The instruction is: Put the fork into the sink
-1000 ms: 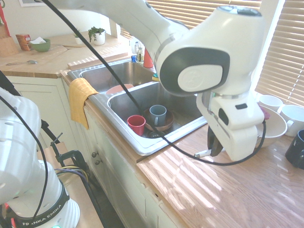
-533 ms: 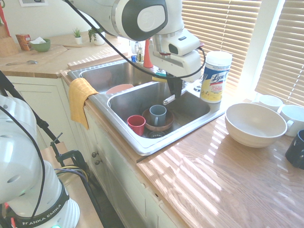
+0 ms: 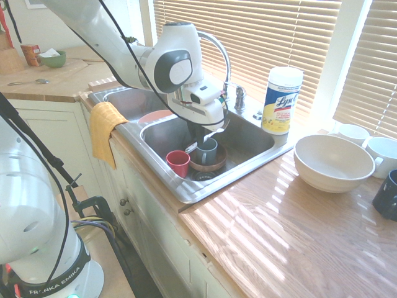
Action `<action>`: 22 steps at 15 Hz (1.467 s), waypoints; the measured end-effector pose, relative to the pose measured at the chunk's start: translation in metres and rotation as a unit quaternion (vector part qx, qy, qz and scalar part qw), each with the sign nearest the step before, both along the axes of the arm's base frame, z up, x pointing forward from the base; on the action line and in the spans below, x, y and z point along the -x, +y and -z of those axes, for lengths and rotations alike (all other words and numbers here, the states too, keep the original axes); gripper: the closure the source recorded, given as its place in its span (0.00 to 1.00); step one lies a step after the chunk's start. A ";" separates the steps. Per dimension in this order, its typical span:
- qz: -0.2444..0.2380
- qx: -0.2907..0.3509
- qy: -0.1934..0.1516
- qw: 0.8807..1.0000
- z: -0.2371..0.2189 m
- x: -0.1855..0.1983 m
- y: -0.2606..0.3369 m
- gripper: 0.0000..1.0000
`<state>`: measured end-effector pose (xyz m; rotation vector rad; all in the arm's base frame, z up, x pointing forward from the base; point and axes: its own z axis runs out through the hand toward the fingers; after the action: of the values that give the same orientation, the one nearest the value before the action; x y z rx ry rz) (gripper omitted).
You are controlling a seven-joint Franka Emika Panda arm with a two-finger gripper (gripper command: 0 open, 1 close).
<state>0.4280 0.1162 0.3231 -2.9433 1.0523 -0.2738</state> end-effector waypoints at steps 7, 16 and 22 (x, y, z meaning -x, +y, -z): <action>0.007 0.021 0.041 0.999 0.113 -0.033 0.025 1.00; 0.020 0.033 0.069 0.997 0.162 -0.038 0.022 0.00; 0.016 0.027 0.066 0.997 0.158 -0.040 0.025 0.00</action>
<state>0.4680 0.1416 0.1653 -3.0316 1.1261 -0.1115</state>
